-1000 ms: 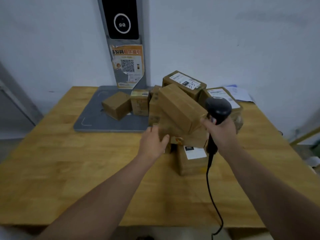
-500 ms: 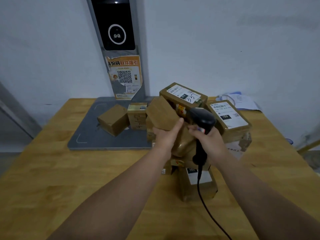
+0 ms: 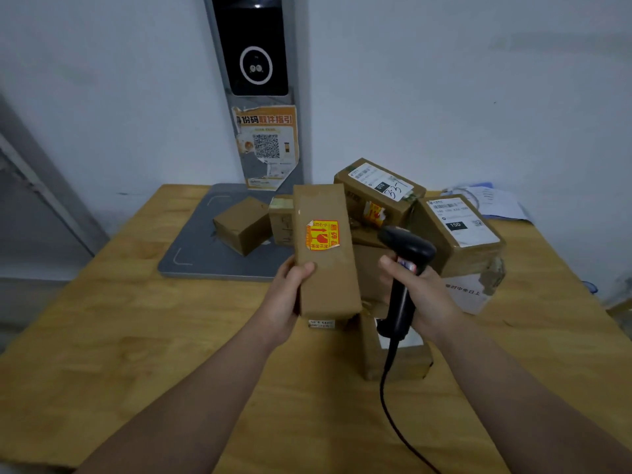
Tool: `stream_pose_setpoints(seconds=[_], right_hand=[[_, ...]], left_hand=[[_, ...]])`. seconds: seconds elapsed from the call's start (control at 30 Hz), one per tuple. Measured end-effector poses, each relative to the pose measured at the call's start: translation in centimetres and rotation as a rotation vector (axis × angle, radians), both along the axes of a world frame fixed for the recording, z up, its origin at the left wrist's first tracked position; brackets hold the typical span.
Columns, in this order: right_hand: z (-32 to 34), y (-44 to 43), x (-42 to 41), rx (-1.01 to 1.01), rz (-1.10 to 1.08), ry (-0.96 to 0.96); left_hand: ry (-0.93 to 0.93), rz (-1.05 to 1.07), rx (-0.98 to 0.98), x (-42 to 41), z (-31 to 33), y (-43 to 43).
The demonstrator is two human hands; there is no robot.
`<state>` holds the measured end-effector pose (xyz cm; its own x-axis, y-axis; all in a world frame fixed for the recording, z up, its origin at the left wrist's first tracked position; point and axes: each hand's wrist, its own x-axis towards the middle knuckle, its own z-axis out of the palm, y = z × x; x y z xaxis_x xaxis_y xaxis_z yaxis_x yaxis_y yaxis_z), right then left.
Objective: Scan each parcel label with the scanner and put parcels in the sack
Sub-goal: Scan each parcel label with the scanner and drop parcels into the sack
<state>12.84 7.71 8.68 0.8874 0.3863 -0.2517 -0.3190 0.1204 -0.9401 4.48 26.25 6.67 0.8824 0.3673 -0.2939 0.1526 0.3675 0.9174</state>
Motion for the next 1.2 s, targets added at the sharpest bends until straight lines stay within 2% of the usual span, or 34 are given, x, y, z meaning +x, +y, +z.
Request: stream_pose_setpoints(seconds=[0.13,0.3,0.37,0.43,0.5,0.57,0.63,0.7,0.83,0.93,1.07,1.2], right_hand=[[-0.8,1.1,-2.9,0.085,0.225,-0.003],[-1.7,2.0,-5.4,0.14,0.249,-0.091],[-2.1,2.3,-6.3,0.053,0.227,-0.2],[-2.7,2.8,-7.3,-0.117,0.204,-0.389],[-3.1,3.6,-8.6,-0.187,0.191,-0.494],[-2.8,4.2,-9.3,-0.122,0.164,-0.446],[-1.7,4.4,-9.4,-0.002,0.145,-0.307],[-0.9,4.6,-9.0,0.056,0.149,-0.201],[-0.1,6.1,-8.7,0.028,0.201,-0.157],[-0.7,7.3,-9.0,0.037,0.208,-0.04],[-2.1,8.9,-10.4,0.114,0.139,0.093],[-2.0,10.6,-10.5,0.236,0.029,0.127]], left_hand=[[-0.037,-0.037,0.051,-2.4,-0.8,-0.9],[-0.015,-0.029,0.055,-5.1,-1.4,-0.9],[0.013,0.002,0.127,-5.7,-0.9,-0.6],[0.036,0.108,0.186,-5.8,-0.2,-0.5],[0.048,0.211,0.251,-5.7,0.5,-0.6],[0.021,0.307,0.278,-6.0,0.6,-0.2],[-0.018,0.341,0.211,-6.5,0.3,1.0],[0.001,0.294,0.076,-7.0,0.5,2.3],[-0.033,0.167,-0.169,-7.6,0.8,4.2],[-0.088,0.233,-0.159,-7.2,0.7,5.7],[-0.065,0.345,-0.125,-6.4,0.5,7.0],[-0.069,0.236,-0.069,-6.3,0.1,7.7]])
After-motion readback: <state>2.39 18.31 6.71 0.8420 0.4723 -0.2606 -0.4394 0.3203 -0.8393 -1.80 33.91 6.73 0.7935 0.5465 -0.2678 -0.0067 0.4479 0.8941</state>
